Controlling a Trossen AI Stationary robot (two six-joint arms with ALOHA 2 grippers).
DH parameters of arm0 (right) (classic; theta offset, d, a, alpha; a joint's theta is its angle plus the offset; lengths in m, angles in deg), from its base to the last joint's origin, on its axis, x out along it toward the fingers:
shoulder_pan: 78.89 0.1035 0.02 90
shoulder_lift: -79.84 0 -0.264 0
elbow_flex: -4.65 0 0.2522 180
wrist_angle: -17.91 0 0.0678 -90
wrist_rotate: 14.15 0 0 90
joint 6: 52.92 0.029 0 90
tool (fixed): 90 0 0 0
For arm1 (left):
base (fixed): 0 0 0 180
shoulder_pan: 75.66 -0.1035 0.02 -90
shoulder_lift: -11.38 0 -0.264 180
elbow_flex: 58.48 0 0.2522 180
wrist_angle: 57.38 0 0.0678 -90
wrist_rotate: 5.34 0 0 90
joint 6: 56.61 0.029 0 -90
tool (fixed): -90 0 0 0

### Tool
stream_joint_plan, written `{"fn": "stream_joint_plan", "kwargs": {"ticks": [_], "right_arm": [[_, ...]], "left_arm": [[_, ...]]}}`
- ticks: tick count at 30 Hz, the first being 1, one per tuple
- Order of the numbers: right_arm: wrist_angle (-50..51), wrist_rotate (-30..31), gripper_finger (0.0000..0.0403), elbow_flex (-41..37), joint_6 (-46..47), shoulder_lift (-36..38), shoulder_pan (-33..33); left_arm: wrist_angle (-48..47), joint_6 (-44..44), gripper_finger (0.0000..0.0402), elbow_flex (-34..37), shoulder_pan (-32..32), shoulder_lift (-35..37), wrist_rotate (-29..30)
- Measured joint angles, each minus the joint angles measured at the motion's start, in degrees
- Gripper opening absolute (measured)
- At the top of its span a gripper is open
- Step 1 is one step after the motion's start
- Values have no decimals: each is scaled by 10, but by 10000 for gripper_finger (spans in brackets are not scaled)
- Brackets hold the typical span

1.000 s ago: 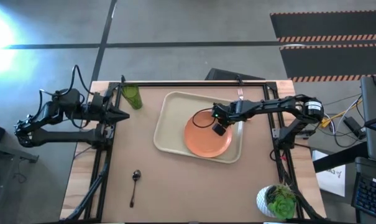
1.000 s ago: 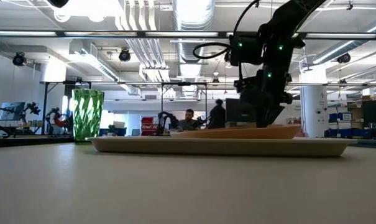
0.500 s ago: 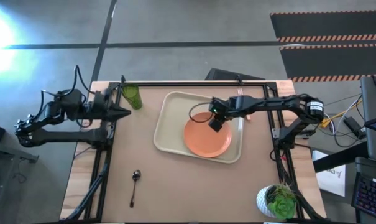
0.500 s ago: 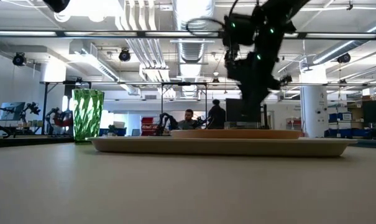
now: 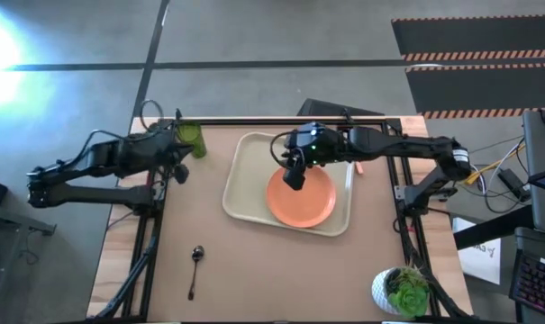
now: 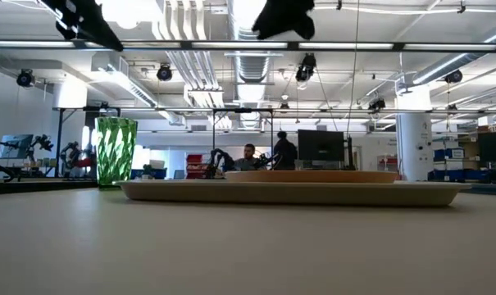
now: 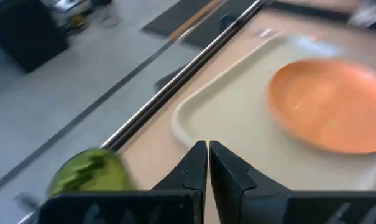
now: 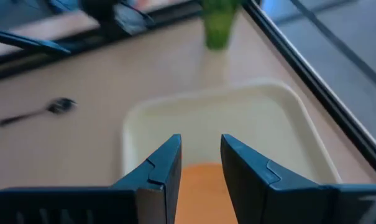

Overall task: Pick and place plate/cup/fork/spoon on tray
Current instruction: Put the green glass on the the light brown serving tray to the top right of the orange plate

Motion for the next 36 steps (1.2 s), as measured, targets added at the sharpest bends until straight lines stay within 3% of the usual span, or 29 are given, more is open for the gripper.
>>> {"fn": "stream_joint_plan", "kwargs": {"ticks": [4,13,22,26,36], "right_arm": [[0,0,102,35,-10,0,35],[0,5,102,48,0,0,87],[0,6,99,43,15,-4,108],[0,5,96,39,27,-4,125],[-21,6,95,37,26,-4,161]], "left_arm": [[-48,-10,0,0,0,-35,62],[-116,-10,6,-4,-1,-96,68],[-114,-10,98,-42,-5,-127,122],[-119,-24,123,-68,-32,-133,110],[-192,-25,126,-85,-138,-136,-8]]}}
